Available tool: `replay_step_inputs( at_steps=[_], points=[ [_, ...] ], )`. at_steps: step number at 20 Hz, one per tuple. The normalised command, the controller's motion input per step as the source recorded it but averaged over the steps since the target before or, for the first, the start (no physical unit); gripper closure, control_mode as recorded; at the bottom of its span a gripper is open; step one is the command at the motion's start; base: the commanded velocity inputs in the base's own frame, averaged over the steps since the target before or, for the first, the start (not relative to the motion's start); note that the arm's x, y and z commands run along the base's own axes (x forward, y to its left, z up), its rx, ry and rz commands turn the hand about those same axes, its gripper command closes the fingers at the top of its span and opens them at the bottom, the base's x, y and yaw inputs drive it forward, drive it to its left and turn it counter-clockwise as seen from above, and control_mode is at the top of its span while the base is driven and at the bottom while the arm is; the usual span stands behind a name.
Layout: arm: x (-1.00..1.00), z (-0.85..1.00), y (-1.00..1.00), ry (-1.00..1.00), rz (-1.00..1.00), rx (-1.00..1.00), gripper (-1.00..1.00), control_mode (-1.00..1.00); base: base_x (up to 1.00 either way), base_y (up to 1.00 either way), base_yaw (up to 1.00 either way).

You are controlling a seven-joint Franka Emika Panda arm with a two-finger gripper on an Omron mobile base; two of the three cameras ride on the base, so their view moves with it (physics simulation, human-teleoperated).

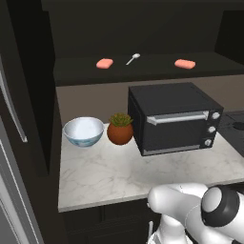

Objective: Pick the bar soap and bar soap from the cabinet and place them on the counter.

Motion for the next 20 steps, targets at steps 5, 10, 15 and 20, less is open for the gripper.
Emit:
replay_step_inputs(
  at_steps=[5,10,15,20],
  points=[
    [-0.03,0.05,0.15,-0.08,0.1,0.12,-1.0,-1.0,0.0,0.0,0.0],
    [0.0,0.0,0.31,-0.04,0.11,0.11,-1.0,-1.0,0.0,0.0,0.0],
    [0.0,0.0,0.44,-0.02,0.12,0.07,-1.0,-1.0,0.0,0.0,0.0],
    [0.0,0.0,0.59,-0.02,0.14,0.03,-1.0,-1.0,0.0,0.0,0.0]
  ],
)
